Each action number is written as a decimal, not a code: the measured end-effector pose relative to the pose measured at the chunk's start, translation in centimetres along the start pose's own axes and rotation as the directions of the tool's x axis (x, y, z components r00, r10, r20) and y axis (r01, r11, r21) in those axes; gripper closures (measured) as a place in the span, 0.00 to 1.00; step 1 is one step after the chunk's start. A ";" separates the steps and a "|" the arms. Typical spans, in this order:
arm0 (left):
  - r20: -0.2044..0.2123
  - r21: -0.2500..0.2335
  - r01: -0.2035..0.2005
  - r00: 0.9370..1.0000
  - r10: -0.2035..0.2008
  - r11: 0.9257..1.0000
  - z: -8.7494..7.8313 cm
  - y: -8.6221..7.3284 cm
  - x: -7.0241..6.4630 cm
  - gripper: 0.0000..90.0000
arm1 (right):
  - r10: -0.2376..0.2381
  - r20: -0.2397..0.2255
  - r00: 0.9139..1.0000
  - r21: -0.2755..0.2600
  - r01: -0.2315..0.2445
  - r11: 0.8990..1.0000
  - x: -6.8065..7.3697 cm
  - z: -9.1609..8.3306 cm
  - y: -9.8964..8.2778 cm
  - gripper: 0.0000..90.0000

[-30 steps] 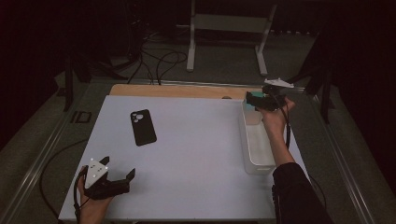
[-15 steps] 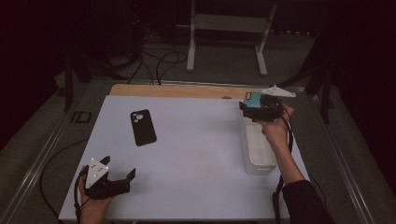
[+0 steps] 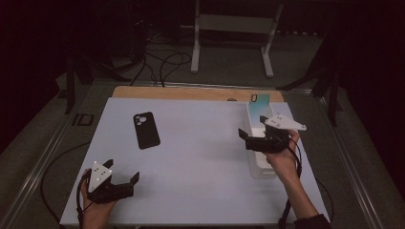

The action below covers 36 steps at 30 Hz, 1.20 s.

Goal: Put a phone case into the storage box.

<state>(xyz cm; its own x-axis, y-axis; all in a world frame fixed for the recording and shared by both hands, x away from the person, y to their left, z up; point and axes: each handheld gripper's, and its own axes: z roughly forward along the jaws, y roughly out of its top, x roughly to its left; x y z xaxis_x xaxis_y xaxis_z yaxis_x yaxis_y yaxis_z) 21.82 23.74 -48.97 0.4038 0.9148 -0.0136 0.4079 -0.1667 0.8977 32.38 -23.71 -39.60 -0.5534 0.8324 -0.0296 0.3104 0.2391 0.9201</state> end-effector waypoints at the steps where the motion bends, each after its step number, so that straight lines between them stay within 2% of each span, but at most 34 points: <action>1: 0.001 0.002 0.000 1.000 0.000 1.000 0.0 0.0 0.0 0.00 | 0.008 -0.005 1.000 -0.001 -0.008 1.000 0.3 -0.2 -0.4 0.10; 2: 0.001 0.002 0.000 1.000 0.000 1.000 0.0 0.0 0.0 0.00 | 0.008 -0.005 1.000 -0.001 -0.008 1.000 0.3 -0.2 -0.4 0.10; 4: -0.001 0.000 0.000 1.000 0.000 1.000 0.0 0.0 0.0 0.00 | 0.022 -0.023 0.999 0.006 -0.022 1.000 0.8 -0.6 -1.8 0.10; 8: -0.002 -0.002 0.000 1.000 0.000 1.000 -0.1 0.0 0.0 0.00 | 0.029 -0.030 0.999 0.008 -0.029 1.000 1.0 -0.7 -2.2 0.10; 10: -0.002 0.000 0.000 1.000 0.000 1.000 0.0 0.0 0.0 0.00 | 0.053 -0.044 0.998 0.007 -0.053 0.999 1.6 -1.5 -4.4 0.09; 15: -0.001 -0.003 -0.001 1.000 0.001 1.000 0.1 0.1 -0.1 0.00 | 0.062 -0.053 0.997 -0.002 -0.062 0.998 2.0 -2.1 -5.9 0.09; 17: 0.001 -0.003 -0.002 1.000 0.002 1.000 0.1 0.2 -0.1 0.00 | 0.036 -0.034 0.999 -0.010 -0.036 0.999 2.3 -2.5 -6.8 0.09; 19: 0.001 -0.007 -0.004 1.000 0.004 1.000 0.0 0.2 -0.2 0.00 | 0.041 -0.039 0.998 -0.036 -0.043 0.998 2.3 -2.9 -7.4 0.09; 23: 0.001 -0.010 -0.006 1.000 0.006 1.000 -0.1 0.3 -0.2 0.00 | 0.029 -0.025 0.999 -0.047 -0.030 0.998 2.4 -3.3 -8.2 0.10; 24: 0.006 -0.016 -0.011 1.000 0.011 1.000 -0.3 0.5 -0.3 0.00 | 0.020 -0.006 1.000 -0.066 -0.021 0.998 2.4 -3.8 -8.8 0.10; 27: 0.010 -0.018 -0.015 1.000 0.015 1.000 -0.4 0.6 -0.4 0.00 | 0.029 -0.011 1.000 -0.074 -0.030 0.997 2.2 -4.1 -9.3 0.09; 32: 0.014 -0.031 -0.025 1.000 0.026 0.999 -0.5 1.0 -0.7 0.00 | 0.034 0.010 0.999 -0.095 -0.033 0.995 2.2 -4.4 -9.9 0.10; 36: 0.018 -0.031 -0.032 0.999 0.033 0.999 -0.5 1.2 -0.9 0.00 | 0.038 0.009 0.999 -0.091 -0.037 0.995 2.4 -4.2 -10.3 0.10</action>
<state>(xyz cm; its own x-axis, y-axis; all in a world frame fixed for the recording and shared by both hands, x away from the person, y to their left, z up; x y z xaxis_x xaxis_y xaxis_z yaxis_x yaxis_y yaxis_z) 21.56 22.88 -47.66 0.4315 0.9021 0.0077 0.3692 -0.1844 0.9109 24.60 -26.32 -47.46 -0.5341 0.8454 0.0014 0.2587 0.1618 0.9523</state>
